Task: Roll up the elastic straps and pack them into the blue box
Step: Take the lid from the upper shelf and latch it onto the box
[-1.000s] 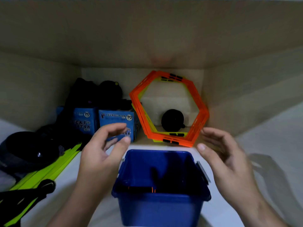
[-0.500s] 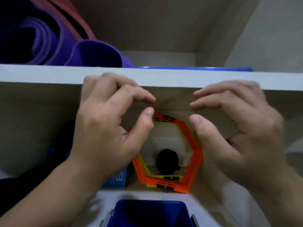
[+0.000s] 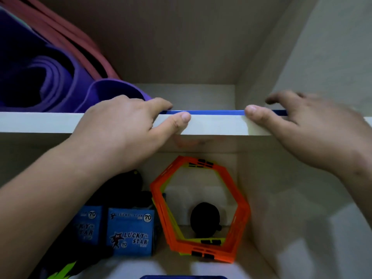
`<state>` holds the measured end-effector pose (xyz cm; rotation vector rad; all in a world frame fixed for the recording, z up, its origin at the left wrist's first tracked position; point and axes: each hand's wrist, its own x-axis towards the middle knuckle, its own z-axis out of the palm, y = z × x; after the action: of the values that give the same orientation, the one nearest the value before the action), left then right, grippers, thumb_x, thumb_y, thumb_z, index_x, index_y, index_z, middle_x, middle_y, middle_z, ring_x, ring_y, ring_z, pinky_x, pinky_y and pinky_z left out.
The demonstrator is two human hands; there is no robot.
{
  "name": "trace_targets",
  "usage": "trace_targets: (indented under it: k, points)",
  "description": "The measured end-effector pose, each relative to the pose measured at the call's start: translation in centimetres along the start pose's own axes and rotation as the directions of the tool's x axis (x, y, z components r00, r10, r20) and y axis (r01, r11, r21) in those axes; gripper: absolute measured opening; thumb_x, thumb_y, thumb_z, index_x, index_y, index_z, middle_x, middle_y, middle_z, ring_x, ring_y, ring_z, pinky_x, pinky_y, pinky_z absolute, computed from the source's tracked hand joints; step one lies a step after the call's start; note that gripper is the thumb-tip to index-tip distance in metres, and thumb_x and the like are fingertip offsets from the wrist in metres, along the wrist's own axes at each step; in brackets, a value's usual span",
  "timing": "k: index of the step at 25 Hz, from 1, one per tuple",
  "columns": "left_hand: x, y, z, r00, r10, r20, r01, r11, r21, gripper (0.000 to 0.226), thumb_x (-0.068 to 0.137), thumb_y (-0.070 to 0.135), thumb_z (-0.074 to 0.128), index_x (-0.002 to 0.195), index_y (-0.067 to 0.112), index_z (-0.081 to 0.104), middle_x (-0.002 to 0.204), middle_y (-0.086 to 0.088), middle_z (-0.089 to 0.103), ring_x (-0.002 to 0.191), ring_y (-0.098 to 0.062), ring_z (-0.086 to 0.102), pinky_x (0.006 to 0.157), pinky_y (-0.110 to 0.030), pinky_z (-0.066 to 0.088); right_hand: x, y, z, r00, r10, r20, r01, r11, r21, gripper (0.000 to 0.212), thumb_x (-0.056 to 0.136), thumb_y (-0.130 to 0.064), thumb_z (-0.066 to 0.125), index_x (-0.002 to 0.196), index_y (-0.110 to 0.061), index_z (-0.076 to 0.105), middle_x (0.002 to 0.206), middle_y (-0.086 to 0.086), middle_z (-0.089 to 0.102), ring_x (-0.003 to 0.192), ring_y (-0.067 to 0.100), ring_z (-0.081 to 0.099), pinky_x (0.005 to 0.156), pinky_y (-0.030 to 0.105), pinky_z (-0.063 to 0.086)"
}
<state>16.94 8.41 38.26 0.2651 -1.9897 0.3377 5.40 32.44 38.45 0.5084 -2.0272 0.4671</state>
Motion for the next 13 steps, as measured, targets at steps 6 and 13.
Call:
trace_targets:
  k: [6, 13]
  points:
    - [0.1, -0.2, 0.2, 1.0, -0.03, 0.006, 0.03, 0.994, -0.109, 0.074, 0.079, 0.085, 0.011, 0.121, 0.047, 0.058, 0.082, 0.008, 0.061, 0.091, -0.022, 0.059, 0.066, -0.038, 0.041, 0.2, 1.0, -0.9, 0.996, -0.013, 0.093, 0.005, 0.996, 0.091, 0.084, 0.07, -0.096, 0.012, 0.091, -0.035, 0.065, 0.074, -0.006, 0.066, 0.075, 0.018, 0.061, 0.062, 0.034, 0.043]
    - [-1.0, -1.0, 0.5, 0.964, -0.091, -0.248, -0.024, 0.905, -0.425, 0.037, 0.09, 0.057, 0.044, 0.117, 0.042, 0.064, 0.09, 0.017, 0.064, 0.081, -0.01, 0.058, 0.073, -0.04, 0.049, -1.3, 2.1, -0.8, 0.985, -0.018, -0.173, 0.084, 0.92, 0.383, 0.026, 0.087, -0.061, 0.055, 0.098, -0.04, 0.066, 0.071, -0.007, 0.071, 0.066, 0.01, 0.066, 0.061, 0.036, 0.053]
